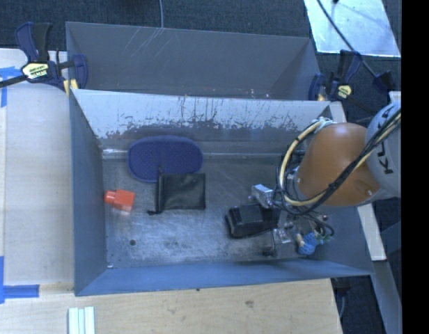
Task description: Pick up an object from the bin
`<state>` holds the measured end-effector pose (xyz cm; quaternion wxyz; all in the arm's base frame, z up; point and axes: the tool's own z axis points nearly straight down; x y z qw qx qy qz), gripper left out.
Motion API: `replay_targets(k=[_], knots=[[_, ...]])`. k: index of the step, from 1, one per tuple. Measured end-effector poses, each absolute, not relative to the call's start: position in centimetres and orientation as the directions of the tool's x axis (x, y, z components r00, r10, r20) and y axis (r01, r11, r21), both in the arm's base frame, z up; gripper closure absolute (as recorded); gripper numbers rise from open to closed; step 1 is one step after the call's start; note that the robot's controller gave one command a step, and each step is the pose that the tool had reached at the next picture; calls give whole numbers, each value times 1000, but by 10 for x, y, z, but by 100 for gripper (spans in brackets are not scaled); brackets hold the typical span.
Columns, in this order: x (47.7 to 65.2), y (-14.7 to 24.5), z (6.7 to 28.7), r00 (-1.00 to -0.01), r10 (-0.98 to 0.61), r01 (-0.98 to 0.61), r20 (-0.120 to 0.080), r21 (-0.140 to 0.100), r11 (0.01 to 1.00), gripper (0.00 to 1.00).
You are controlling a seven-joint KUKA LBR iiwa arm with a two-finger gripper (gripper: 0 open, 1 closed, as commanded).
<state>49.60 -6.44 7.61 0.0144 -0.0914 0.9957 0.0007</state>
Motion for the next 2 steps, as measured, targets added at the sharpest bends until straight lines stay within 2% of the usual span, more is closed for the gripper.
replay_targets(k=[1,2], knots=[[498,-60,74,-975,-222,-222,-16,-10,975,0],[504,-57,77,-974,-225,-225,-35,-11,974,100]])
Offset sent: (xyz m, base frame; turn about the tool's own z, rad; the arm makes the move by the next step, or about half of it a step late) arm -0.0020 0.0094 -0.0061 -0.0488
